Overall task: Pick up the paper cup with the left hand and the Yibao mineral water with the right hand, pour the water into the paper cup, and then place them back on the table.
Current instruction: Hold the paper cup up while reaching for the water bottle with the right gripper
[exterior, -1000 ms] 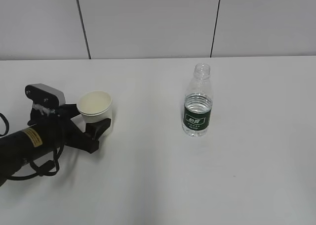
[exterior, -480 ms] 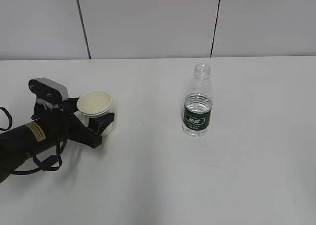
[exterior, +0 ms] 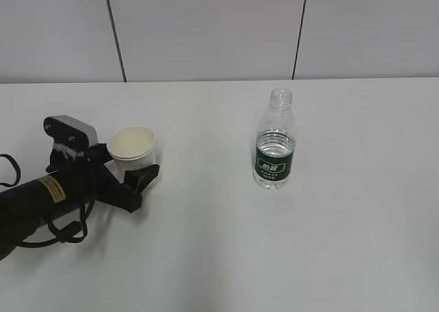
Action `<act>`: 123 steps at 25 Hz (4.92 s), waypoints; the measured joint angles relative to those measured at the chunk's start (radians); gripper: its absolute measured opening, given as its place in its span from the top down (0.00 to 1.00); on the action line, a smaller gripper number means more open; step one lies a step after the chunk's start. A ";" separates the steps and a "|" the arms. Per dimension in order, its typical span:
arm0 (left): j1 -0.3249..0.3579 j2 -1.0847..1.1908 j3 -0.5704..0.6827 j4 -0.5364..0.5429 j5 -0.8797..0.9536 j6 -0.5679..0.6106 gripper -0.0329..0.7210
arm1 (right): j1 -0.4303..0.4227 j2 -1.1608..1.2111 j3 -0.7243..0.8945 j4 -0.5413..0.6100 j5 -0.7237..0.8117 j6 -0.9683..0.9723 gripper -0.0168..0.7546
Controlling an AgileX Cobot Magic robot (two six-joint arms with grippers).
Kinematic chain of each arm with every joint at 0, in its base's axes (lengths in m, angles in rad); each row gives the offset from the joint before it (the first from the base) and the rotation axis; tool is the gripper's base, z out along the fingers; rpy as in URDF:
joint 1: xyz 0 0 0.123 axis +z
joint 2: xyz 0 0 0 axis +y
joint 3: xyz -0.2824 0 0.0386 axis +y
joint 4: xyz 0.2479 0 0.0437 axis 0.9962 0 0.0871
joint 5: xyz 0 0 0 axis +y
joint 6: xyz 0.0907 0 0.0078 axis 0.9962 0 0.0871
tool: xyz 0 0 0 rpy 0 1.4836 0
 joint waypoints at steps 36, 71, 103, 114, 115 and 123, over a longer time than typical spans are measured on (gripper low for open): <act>0.000 0.006 0.000 0.088 0.001 0.000 0.38 | 0.000 0.000 0.000 0.000 0.000 0.000 0.27; 0.000 -0.236 0.000 0.559 0.187 -0.315 0.39 | 0.000 0.000 0.000 0.000 0.000 0.000 0.27; 0.000 -0.236 0.000 0.651 0.181 -0.360 0.41 | 0.000 0.197 -0.015 0.120 -0.186 -0.171 0.28; 0.000 -0.236 0.000 0.648 0.181 -0.360 0.42 | 0.000 0.489 -0.010 0.271 -0.511 -0.423 0.28; 0.000 -0.236 0.000 0.648 0.181 -0.360 0.42 | 0.000 0.510 0.002 0.306 -0.551 -0.463 0.28; 0.000 -0.236 0.000 0.648 0.181 -0.360 0.42 | 0.000 0.685 0.071 0.739 -0.736 -0.919 0.28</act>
